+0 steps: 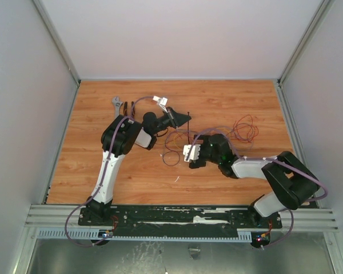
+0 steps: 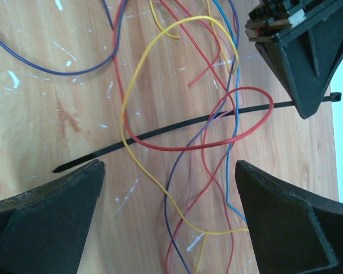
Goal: Zip-tie the wires
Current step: Tie the cable at the center of the board.
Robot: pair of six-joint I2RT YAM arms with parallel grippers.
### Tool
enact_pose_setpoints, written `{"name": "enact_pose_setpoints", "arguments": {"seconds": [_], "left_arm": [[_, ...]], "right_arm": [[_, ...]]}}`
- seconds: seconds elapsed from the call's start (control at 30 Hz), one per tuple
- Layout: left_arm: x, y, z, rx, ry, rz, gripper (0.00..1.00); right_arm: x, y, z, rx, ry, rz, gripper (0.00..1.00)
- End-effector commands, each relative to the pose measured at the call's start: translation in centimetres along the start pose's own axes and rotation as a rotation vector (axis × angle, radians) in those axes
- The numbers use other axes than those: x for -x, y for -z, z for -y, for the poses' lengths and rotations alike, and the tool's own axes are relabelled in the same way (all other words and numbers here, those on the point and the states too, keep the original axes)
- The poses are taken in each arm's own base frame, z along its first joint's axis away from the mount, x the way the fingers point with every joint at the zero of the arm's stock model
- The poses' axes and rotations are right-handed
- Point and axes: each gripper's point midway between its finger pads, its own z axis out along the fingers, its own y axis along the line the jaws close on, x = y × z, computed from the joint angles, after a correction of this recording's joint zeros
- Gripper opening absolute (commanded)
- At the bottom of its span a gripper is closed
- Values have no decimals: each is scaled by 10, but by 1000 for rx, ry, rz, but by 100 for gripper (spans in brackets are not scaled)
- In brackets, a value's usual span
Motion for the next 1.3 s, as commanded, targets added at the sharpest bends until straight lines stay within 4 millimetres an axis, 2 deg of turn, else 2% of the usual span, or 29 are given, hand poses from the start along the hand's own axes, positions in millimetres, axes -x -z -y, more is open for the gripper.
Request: {"name": "enact_pose_setpoints", "arguments": {"seconds": [0.0,0.47,0.7,0.87,1.1,1.27], "left_arm": [[5,-2,2,-26,-22,22,0],[5,0,1,-18,-19,33,0],[2,2,-1,-10,-16,28,0],[3,1,-1,-11,-16,28,0],[2,1,-1,-10,-13,26,0],[1,0,-2,-6,-12,24,0]], "right_arm": [[-13,-4,13,-14,39,-48,99],[-21,-32,36,-28,77,-78,99],[-26,-47,59,-73,72,-101,99],[-21,-53,76,-119,47,-85,99],[-11,-55,90,-157,14,-61,99],[-8,-43,80,-131,39,-50,99]]}}
